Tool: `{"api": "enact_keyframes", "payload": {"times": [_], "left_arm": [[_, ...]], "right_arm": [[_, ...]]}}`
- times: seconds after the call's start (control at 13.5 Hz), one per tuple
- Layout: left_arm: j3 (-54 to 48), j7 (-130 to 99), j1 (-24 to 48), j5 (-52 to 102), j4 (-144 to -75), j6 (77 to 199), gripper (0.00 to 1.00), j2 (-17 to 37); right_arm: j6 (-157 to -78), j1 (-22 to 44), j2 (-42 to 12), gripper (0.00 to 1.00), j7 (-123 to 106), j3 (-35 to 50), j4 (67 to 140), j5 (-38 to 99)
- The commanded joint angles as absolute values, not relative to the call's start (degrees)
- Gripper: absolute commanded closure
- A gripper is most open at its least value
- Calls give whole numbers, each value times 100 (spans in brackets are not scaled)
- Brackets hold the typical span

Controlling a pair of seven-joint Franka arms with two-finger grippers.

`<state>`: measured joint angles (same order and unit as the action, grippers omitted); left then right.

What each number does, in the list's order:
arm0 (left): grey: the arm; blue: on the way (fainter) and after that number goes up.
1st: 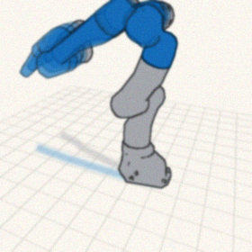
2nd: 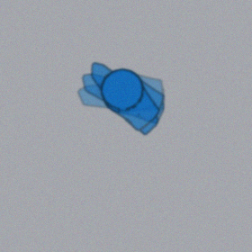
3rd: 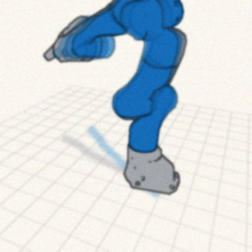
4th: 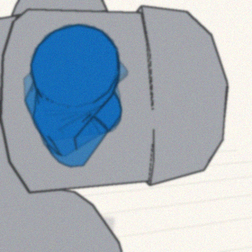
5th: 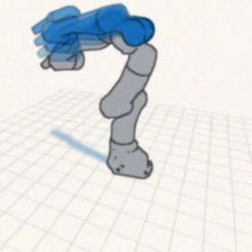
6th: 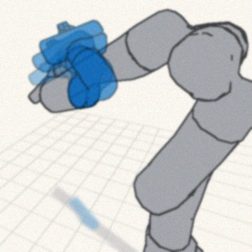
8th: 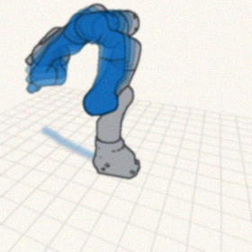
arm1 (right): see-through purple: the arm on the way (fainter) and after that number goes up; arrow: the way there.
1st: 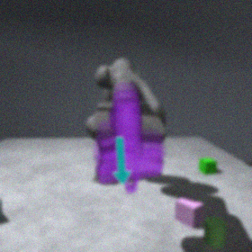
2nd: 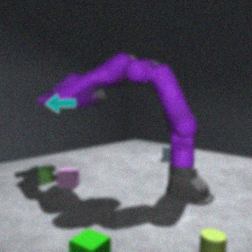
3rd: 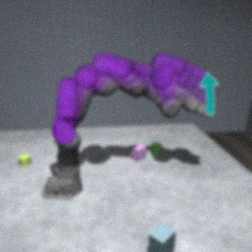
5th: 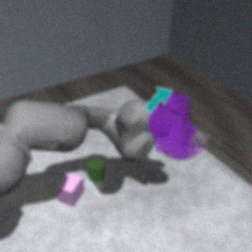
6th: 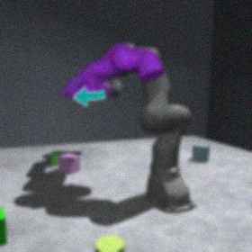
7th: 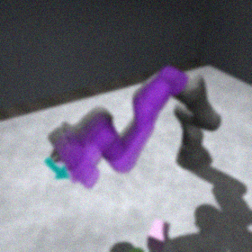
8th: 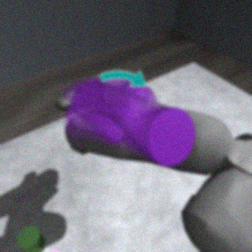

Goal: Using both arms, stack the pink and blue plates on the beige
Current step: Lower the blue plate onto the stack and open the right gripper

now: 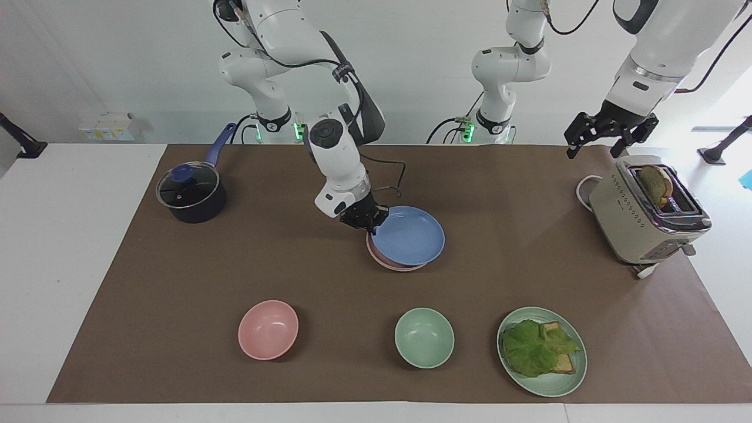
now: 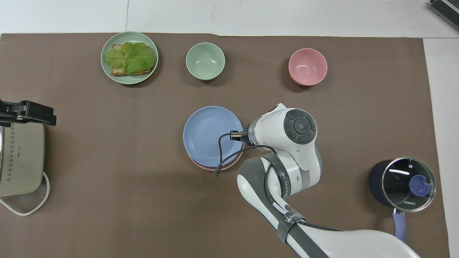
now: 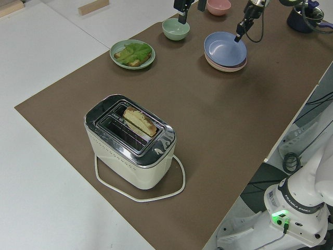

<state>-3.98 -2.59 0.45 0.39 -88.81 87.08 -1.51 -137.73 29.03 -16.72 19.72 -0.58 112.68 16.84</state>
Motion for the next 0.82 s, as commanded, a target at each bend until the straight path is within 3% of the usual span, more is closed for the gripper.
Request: {"api": "enact_keyframes", "payload": {"times": [0.0, 0.07, 0.22, 0.45, 0.74], "left_arm": [[-404, -202, 35, -35, -8886, 8640, 0, -176], [-404, -202, 35, -35, -8886, 8640, 0, -176], [-404, -202, 35, -35, -8886, 8640, 0, -176], [-404, -202, 35, -35, -8886, 8640, 0, -176], [-404, -202, 35, -35, -8886, 8640, 0, -176]], "right_arm": [[-13773, 2830, -1687, 65, 1775, -18, 11285, 1802], [-13755, 2830, -1687, 46, 1828, -18, 11285, 1802], [-13737, 2848, -1653, 0, 1863, -26, 11276, 1758], [-13632, 2708, -1372, 0, 1898, -97, 11259, 1714], [-12869, 2023, -845, 0, 1890, -88, 11031, 794]]}}
